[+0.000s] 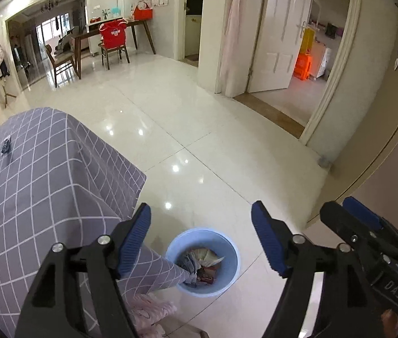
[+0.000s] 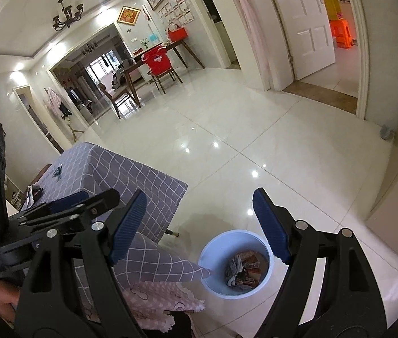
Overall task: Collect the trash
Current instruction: 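Move both open grippers back over the table, then grasp the white paper with the left gripper while the right grasps the blue tube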
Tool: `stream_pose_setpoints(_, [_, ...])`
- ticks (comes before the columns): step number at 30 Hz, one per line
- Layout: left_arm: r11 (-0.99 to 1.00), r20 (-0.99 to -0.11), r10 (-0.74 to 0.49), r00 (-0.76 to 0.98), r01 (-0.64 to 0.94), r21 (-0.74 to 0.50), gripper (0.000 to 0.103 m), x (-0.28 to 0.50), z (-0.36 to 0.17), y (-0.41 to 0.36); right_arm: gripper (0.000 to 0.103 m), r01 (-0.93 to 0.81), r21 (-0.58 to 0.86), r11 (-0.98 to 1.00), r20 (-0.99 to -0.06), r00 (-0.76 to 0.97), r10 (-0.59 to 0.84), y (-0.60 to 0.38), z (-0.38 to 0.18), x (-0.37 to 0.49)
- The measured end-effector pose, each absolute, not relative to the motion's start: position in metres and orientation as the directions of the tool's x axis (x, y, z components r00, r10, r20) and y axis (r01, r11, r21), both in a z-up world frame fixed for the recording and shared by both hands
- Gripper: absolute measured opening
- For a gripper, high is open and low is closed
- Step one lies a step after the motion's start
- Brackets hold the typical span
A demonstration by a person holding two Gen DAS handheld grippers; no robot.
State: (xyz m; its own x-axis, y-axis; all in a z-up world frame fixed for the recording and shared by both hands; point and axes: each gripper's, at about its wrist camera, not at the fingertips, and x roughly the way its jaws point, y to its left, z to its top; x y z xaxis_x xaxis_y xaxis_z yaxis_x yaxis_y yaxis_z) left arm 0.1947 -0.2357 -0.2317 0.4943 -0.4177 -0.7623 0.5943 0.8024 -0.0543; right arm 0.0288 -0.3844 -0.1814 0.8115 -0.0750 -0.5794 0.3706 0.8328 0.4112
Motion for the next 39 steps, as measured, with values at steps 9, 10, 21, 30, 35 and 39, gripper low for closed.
stream_pose_setpoints(9, [0.824,-0.757,-0.414,0.505,0.562,-0.076,0.072,0.197,-0.221,-0.217,0.077,0.34,0.414,0.844,-0.573,0.818,-0.048,-0.374,-0.176,0.033])
stream_pose_setpoints(10, [0.824,-0.757,-0.412,0.507,0.561,-0.073,0.072,0.197,-0.219,-0.214,0.077,0.336,0.415,0.845,-0.572,0.819,-0.044,-0.374,-0.176,0.033])
stream_pose_setpoints(21, [0.904,-0.715,-0.334,0.615,0.423,-0.059,0.074,0.221,-0.184,-0.121,0.078,0.176,0.4,0.899,-0.549,0.832,0.081,-0.313,-0.149,0.089])
stream_pose_setpoints(30, [0.99,-0.681,-0.086,0.728,0.136,0.021,0.082,0.282,-0.162,0.013,0.079,-0.029,0.345,0.938,-0.565,0.792,0.232,-0.205,-0.128,0.191])
stream_pose_setpoints(35, [0.999,-0.682,0.022,0.731,0.017,0.05,0.082,0.321,-0.163,0.076,0.079,-0.089,0.324,0.942,-0.6,0.751,0.277,-0.15,-0.131,0.251])
stream_pose_setpoints(39, [0.999,-0.687,0.047,0.725,-0.023,0.045,0.082,0.35,-0.167,0.105,0.079,-0.104,0.304,0.947,-0.629,0.725,0.281,-0.117,-0.137,0.297])
